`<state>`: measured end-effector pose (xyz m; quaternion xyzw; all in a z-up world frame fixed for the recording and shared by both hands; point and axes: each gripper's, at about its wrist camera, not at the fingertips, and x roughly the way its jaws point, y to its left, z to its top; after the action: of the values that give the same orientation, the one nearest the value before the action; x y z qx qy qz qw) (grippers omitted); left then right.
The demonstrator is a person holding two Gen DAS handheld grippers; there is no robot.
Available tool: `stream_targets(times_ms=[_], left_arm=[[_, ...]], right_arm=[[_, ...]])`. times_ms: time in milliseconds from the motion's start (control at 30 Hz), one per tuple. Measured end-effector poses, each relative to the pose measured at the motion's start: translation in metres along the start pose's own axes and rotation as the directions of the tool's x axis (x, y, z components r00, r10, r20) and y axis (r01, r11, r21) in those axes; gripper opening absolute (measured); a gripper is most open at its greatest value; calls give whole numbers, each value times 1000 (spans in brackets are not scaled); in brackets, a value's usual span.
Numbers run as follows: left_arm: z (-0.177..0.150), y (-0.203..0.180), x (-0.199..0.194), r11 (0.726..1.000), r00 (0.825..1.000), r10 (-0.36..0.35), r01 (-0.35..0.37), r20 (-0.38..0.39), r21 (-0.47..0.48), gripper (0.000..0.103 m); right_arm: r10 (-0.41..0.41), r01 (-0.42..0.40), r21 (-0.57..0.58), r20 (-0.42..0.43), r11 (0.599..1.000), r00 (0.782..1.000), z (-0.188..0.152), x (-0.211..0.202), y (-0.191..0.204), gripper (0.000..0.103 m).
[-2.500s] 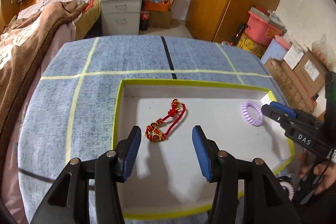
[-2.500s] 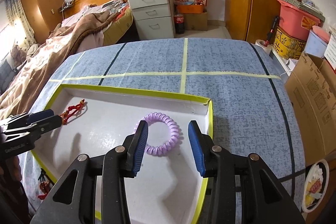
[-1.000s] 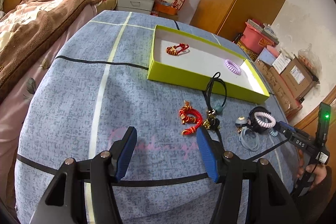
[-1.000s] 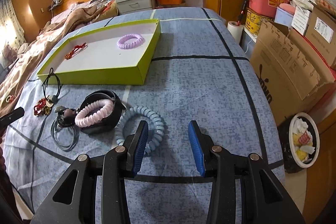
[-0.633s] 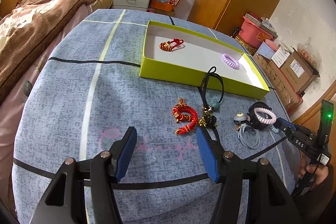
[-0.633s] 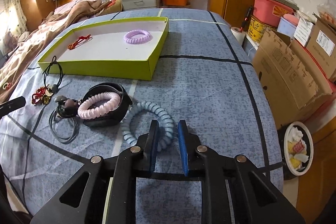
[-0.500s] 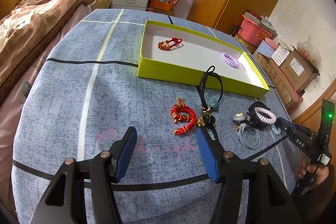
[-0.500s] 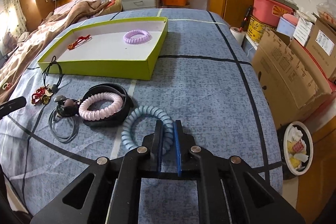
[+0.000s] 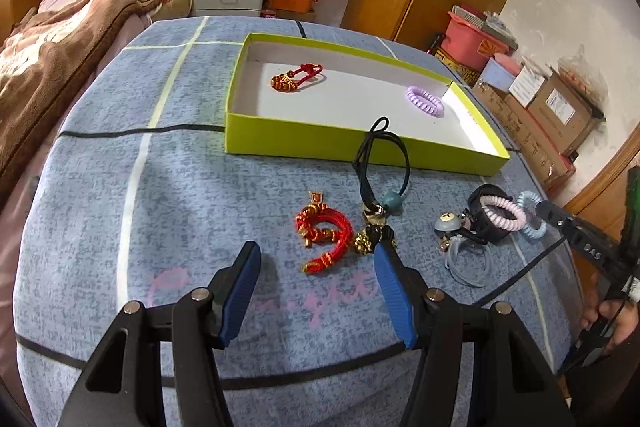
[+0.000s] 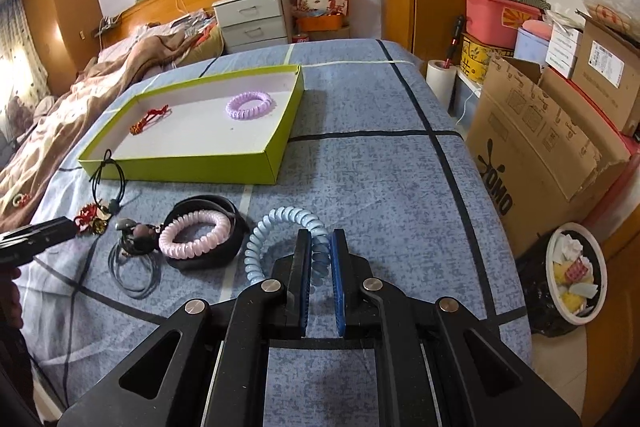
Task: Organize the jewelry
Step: 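Lower the left gripper onto the red knotted ornament and close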
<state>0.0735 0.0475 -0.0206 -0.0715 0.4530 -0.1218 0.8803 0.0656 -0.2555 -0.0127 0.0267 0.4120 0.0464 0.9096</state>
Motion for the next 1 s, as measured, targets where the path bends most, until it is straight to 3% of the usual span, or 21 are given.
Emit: stream_targets(times_ms=[300,500,767,1000], left_arm=[[7,-9,13,989,991,133,-133,3,72,61],[8,-9,14,985,988,155,-154,0,80,61],[10,-7,11,989,991,132,-132,8,66,29],[9,-4,7,993,994,107,-108,12,44,22]], right_arm=[[23,-23,6,12,1000,1000,3,-1,3,10],[34,-34,1,15,999,999,5,-2,7,10],[43,-43,0,24,999,999,5,-4,10,10],[44,-44,7,25,999,999,4,-5,11,10]])
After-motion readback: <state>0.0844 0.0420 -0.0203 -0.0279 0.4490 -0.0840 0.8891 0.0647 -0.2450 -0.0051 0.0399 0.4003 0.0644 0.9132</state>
